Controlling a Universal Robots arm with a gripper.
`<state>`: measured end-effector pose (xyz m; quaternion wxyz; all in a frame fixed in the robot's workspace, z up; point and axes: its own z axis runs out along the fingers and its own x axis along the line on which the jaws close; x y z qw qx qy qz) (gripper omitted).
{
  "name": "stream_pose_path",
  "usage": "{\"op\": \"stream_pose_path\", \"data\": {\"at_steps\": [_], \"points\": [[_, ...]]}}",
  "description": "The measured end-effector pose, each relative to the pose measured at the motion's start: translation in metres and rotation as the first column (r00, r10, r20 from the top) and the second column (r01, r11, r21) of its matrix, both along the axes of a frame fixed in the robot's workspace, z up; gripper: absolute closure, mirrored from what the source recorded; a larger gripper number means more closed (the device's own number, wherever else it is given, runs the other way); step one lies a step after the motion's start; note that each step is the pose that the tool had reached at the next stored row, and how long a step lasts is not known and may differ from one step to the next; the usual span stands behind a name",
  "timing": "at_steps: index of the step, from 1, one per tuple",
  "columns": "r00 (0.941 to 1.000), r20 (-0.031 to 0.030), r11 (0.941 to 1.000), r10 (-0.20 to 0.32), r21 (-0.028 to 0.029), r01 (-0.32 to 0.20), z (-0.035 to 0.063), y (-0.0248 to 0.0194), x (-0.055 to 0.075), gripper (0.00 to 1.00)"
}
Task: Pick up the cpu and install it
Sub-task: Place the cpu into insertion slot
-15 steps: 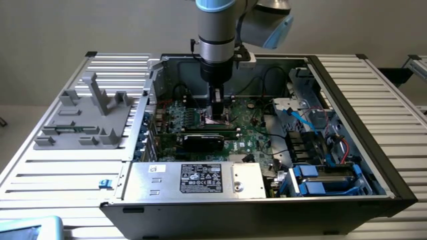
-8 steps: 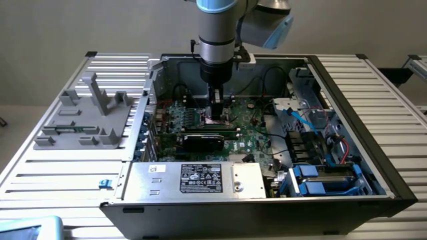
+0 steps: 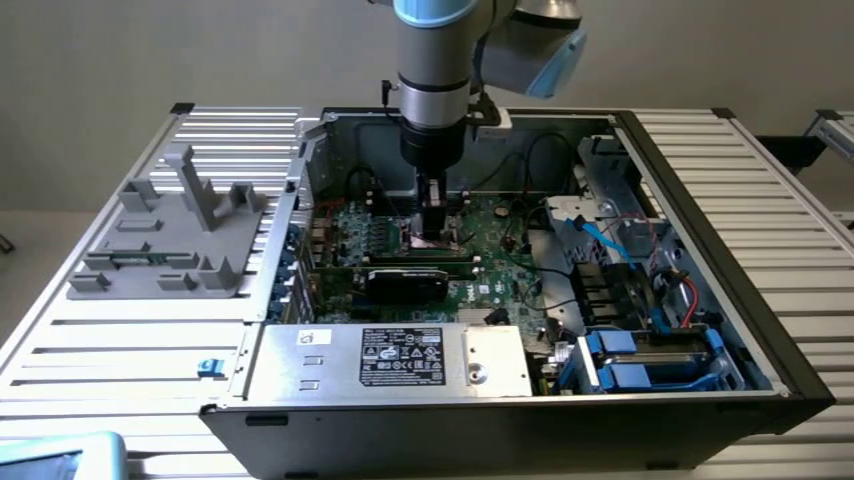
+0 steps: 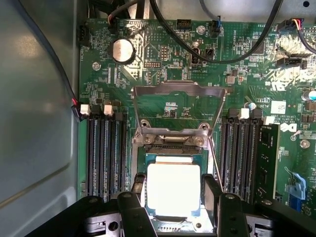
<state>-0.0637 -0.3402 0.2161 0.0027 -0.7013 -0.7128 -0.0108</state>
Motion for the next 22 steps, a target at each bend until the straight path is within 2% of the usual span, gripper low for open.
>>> {"op": "stream_pose_path", "data": {"at_steps": [2,9,22], "points": [[1.0,-0.0053,1.0,-0.007,-0.0001,0.007,-0.0005,0.0,0.0,0.45],[0.9997,-0.0124,0.9998,-0.019,-0.0001,0.019,-0.0039,0.0,0.001,0.45],[0.9997,-0.0129,0.9998,-0.019,-0.0002,0.019,-0.0121,0.0,0.001,0.45]]}}
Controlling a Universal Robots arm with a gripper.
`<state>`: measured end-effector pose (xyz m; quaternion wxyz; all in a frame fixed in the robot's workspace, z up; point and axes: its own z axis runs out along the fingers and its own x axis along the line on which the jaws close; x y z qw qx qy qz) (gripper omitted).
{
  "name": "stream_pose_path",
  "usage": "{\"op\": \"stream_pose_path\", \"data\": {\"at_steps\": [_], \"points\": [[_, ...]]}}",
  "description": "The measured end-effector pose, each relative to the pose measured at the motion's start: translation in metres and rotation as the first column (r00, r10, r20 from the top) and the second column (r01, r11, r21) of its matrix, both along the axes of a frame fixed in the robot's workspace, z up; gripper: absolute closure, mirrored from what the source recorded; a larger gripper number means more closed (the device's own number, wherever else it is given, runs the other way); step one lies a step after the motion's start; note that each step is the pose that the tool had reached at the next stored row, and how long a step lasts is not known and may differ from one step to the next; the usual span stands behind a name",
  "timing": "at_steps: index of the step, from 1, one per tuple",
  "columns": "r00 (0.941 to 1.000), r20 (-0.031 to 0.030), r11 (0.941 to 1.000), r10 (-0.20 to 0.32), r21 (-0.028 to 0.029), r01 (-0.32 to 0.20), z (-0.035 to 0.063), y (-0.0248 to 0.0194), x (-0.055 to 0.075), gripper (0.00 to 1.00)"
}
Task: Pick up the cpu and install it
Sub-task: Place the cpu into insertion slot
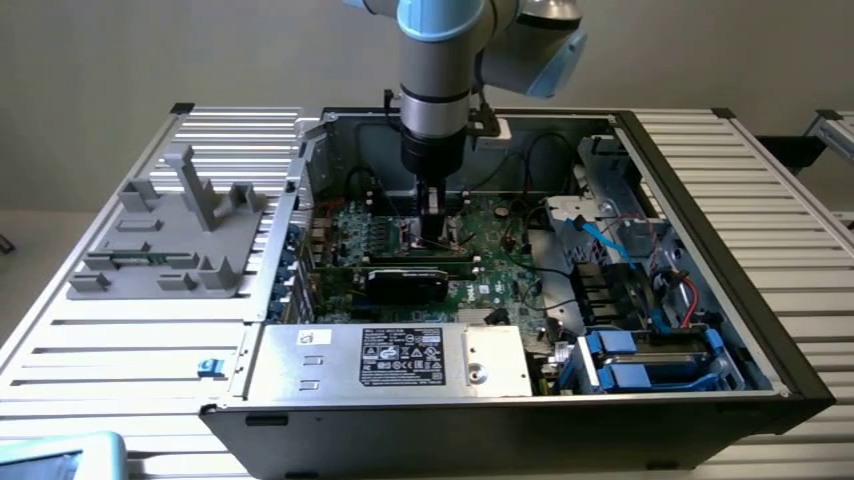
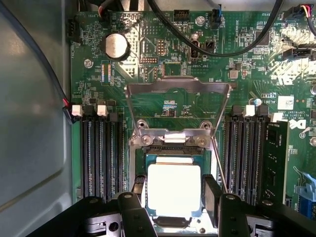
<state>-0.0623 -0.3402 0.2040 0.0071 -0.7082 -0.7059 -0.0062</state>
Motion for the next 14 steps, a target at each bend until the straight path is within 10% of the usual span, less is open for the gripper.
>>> {"op": "stream_pose_path", "data": {"at_steps": [14], "points": [[1.0,0.0,1.0,0.0,0.0003,0.0,-0.0027,-0.0009,0.0005,0.45]]}}
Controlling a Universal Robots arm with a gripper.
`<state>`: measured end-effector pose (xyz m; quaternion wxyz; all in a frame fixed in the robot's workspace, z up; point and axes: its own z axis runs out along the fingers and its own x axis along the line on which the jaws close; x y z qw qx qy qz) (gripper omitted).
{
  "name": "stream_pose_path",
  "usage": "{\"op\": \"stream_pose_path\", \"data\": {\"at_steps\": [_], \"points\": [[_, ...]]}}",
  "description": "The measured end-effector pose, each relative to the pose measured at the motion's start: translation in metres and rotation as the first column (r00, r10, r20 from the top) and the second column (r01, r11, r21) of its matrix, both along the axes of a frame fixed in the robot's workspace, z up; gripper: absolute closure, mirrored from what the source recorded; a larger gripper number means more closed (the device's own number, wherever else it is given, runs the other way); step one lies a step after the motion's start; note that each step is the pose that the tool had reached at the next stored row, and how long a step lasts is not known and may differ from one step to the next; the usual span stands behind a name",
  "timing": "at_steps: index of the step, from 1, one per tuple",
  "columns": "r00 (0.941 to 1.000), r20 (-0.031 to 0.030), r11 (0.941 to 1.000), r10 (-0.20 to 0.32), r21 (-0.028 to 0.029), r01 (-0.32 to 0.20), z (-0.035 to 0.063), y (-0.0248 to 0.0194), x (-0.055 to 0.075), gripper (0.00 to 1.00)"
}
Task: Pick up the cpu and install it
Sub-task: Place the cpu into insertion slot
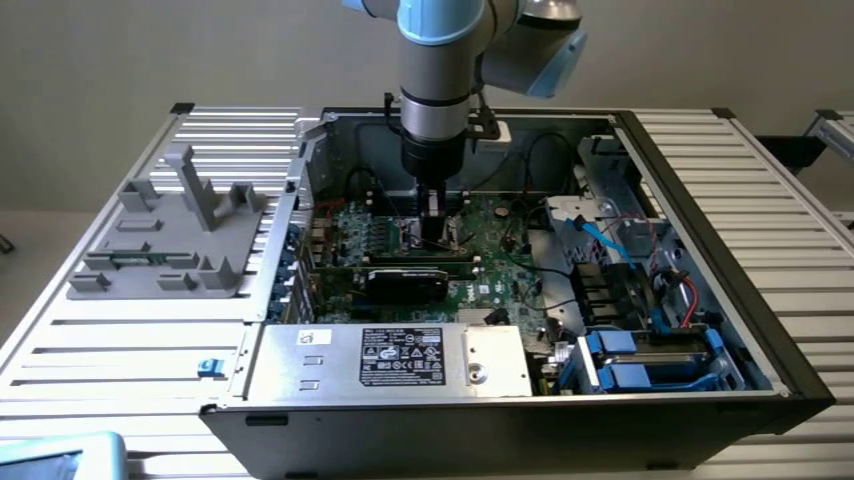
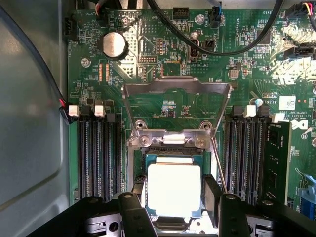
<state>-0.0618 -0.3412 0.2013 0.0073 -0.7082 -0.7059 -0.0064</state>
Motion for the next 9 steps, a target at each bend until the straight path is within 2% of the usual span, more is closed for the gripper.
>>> {"op": "stream_pose_path", "data": {"at_steps": [4,9], "points": [[1.0,0.0,1.0,-0.001,0.0002,0.001,-0.0004,0.0,0.0,0.45],[1.0,0.0001,1.0,-0.004,0.0034,0.004,-0.0009,0.0,0.0001,0.45]]}}
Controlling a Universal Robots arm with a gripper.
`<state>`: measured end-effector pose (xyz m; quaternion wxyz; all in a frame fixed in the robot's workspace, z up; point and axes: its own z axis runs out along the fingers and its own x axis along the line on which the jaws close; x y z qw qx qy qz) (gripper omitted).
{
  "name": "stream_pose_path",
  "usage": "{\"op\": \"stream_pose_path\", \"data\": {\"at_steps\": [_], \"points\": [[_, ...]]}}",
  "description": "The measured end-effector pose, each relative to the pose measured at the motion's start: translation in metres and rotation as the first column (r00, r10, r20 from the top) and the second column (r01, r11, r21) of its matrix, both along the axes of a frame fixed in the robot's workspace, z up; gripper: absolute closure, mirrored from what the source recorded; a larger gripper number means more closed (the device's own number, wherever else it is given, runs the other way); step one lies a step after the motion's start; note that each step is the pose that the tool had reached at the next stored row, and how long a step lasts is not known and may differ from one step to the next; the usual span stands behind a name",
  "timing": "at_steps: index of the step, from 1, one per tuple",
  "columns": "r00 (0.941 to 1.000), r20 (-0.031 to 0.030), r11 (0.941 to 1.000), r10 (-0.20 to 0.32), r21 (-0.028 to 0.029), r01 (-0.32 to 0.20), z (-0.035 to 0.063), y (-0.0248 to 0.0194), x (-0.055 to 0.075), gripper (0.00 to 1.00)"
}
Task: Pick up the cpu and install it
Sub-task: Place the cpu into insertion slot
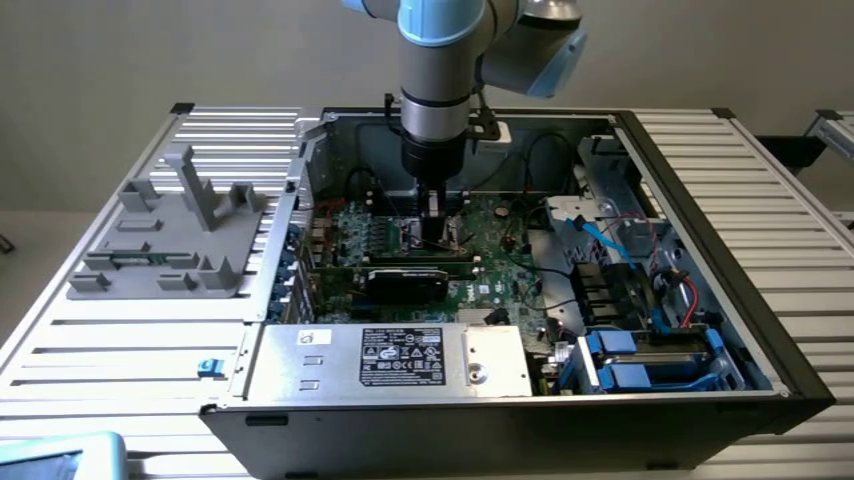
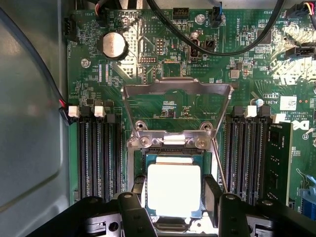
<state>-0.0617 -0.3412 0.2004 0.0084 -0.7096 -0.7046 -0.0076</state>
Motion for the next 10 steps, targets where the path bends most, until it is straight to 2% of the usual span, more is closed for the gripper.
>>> {"op": "stream_pose_path", "data": {"at_steps": [10], "points": [[1.0,0.0013,1.0,-0.003,0.0022,0.003,-0.0008,-0.0003,0.0,0.45]]}}
